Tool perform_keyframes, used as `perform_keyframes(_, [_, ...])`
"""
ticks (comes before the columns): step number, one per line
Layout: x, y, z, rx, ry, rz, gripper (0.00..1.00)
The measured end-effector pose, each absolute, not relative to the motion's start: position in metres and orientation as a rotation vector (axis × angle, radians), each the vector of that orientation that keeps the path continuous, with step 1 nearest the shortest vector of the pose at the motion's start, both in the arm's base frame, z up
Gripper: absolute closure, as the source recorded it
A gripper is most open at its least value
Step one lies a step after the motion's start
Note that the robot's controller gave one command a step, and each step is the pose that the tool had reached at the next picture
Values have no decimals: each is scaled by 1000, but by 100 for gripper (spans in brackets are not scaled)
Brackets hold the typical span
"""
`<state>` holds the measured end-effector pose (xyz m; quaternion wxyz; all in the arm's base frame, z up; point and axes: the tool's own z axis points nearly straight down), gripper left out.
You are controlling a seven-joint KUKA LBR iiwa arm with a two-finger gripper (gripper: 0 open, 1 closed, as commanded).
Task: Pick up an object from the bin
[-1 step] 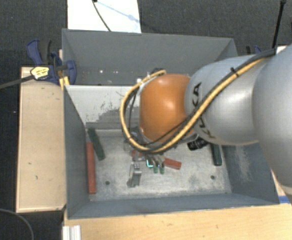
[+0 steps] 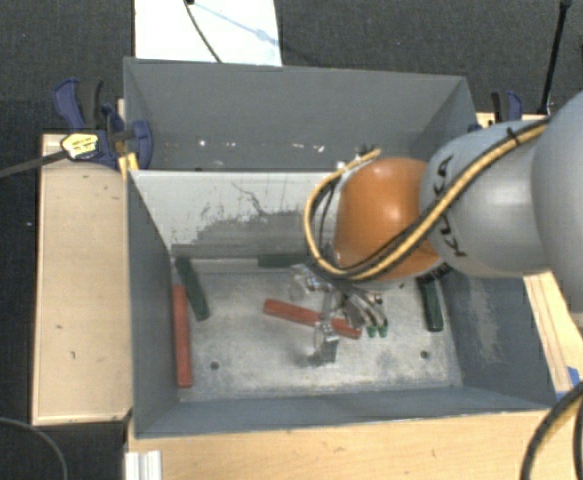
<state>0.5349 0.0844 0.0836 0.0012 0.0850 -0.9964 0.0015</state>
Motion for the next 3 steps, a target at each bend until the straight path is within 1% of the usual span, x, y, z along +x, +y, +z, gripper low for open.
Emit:
perform_keyframes(1, [561,85,70,281,-3134,-1,0])
perform_keyframes(2, [560,85,71,270,-3133,-2,100])
perform_keyframes(3, [542,60,218,132,-3149,-1,100])
